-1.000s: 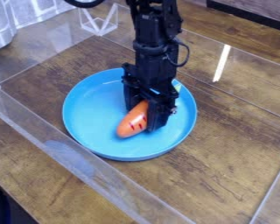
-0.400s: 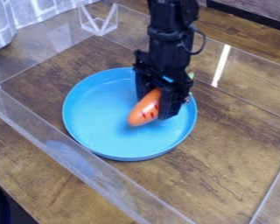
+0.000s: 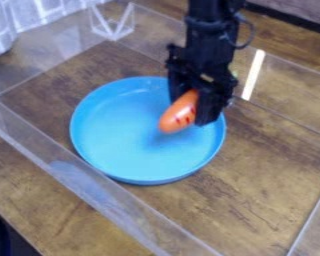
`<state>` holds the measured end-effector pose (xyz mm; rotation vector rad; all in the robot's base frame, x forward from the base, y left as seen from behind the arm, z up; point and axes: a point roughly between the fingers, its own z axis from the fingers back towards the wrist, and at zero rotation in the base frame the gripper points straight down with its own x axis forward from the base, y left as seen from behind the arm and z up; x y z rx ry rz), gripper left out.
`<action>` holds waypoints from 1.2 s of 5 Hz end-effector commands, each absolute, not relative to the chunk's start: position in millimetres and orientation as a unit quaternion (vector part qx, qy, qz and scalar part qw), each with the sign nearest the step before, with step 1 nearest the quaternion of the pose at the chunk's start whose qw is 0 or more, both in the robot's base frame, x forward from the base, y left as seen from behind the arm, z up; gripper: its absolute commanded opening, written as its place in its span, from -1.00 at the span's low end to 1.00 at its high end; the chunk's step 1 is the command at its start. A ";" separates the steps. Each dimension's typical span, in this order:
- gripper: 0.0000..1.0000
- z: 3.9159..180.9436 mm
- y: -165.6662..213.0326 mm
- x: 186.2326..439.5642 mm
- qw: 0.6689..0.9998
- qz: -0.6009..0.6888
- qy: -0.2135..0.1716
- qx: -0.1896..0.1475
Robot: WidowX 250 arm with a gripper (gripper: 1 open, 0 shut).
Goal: Remove the carrot from inside the blue tray and put it on the table
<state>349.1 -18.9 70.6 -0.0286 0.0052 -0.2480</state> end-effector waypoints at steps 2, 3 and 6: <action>-1.00 117.1 -50.5 378.7 0.987 -0.145 -0.066 0.000; -1.00 112.4 -60.8 387.2 0.986 -0.153 -0.067 0.001; -1.00 76.1 -72.9 410.3 0.985 -0.159 -0.060 -0.006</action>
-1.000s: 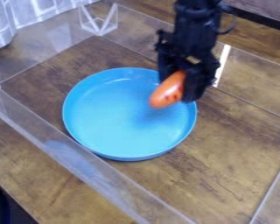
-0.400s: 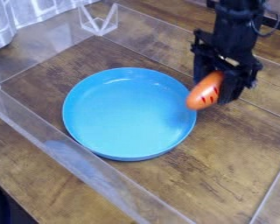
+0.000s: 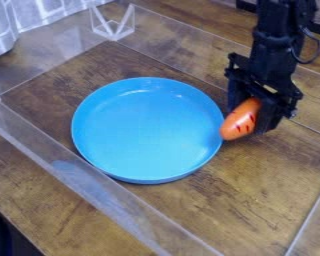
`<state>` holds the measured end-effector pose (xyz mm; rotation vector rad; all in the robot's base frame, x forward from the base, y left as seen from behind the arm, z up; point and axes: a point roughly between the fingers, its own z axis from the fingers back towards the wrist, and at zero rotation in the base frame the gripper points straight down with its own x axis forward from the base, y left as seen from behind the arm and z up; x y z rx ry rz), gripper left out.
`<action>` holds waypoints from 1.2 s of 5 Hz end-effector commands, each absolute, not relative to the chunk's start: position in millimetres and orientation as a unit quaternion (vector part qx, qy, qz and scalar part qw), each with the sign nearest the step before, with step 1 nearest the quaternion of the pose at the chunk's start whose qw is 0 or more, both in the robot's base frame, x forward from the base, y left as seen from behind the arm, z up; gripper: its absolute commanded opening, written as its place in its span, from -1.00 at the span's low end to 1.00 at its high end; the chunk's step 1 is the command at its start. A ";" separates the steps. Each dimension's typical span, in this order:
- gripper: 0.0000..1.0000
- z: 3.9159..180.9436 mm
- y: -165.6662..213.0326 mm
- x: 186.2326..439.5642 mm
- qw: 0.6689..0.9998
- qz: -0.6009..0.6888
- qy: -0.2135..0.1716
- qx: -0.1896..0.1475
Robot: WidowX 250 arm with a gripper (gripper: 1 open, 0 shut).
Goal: Remove the carrot from inside the blue tray and put it on the table
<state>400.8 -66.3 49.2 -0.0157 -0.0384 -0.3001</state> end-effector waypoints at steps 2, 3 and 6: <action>1.00 61.6 -74.3 417.7 0.986 -0.158 -0.059 -0.013; 1.00 55.2 -73.4 419.8 0.986 -0.154 -0.056 -0.012; 1.00 52.8 -71.8 419.2 0.988 -0.140 -0.055 -0.016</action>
